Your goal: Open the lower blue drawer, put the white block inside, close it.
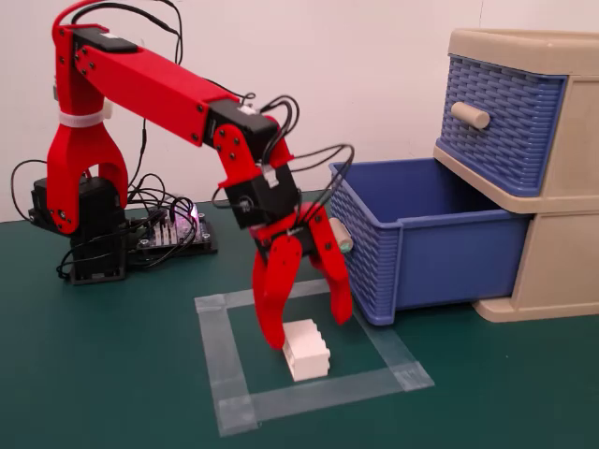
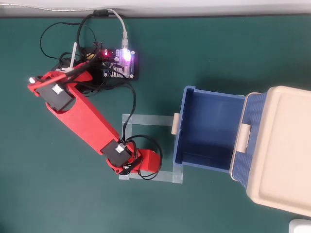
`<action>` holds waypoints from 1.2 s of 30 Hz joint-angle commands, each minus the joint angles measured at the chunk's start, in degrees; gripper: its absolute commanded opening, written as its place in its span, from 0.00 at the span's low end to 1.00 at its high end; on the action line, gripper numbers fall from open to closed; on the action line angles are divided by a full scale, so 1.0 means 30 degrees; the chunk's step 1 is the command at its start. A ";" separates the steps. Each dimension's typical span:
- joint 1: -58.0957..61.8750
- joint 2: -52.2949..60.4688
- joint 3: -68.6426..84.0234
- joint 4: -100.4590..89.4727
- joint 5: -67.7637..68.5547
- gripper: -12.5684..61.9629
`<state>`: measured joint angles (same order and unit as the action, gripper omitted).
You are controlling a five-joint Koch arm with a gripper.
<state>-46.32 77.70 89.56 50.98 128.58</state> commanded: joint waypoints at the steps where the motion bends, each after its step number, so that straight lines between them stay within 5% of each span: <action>1: -0.0176 -0.0059 -0.0469 -0.0352 0.0176 0.62; 10: -0.0205 -0.1406 -0.0410 -0.0469 0.0234 0.57; 14: -0.0205 -0.1201 -0.0264 -0.0381 0.0234 0.34; 17: -0.0117 -0.0117 -0.0088 -0.0205 0.0234 0.06; 27: -0.1172 1.1396 0.0059 0.4160 0.3779 0.06; 31: -0.6240 0.9844 -0.2490 0.3750 1.0898 0.06; 36: -0.8906 0.4893 -0.7207 0.2197 1.4121 0.06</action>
<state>-70.58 94.31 71.28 61.70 165.15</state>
